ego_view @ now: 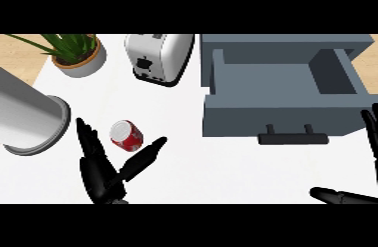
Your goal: Pick up the can, place it into the drawer and close the drawer
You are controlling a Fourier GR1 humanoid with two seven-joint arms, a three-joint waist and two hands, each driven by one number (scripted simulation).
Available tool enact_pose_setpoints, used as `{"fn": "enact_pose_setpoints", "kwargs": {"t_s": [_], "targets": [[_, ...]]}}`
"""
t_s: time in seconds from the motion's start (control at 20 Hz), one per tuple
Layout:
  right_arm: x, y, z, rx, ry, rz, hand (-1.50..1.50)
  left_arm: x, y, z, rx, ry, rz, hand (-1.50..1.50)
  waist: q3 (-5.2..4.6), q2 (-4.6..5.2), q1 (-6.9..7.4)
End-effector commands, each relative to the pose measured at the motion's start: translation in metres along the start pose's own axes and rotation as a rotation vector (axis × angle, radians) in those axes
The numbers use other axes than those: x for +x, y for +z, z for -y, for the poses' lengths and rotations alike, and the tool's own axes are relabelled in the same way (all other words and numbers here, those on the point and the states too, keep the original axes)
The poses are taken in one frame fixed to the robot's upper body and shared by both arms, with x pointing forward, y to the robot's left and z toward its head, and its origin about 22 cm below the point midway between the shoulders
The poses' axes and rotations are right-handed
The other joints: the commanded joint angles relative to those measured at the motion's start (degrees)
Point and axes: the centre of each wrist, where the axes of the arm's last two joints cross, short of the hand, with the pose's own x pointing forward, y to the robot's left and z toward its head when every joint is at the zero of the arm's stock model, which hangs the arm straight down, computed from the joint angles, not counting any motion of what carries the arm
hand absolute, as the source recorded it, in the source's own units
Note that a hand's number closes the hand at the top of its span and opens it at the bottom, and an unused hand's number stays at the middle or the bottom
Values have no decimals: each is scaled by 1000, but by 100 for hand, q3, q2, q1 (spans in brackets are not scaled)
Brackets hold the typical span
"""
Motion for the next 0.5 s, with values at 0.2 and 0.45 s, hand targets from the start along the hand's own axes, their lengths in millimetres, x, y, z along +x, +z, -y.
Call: {"fn": "enact_pose_setpoints", "kwargs": {"t_s": [0.2, 0.45], "targets": [[22, 13, 8, 5, 26, -3, -150, -38, 3, 12, 77, -18, -26, -150, -1, -2, -10], [17, 0, 1, -21, -4, 19, -150, -63, -17, 9, 94, 2, -71, -150, -5, 4, 1]]}}
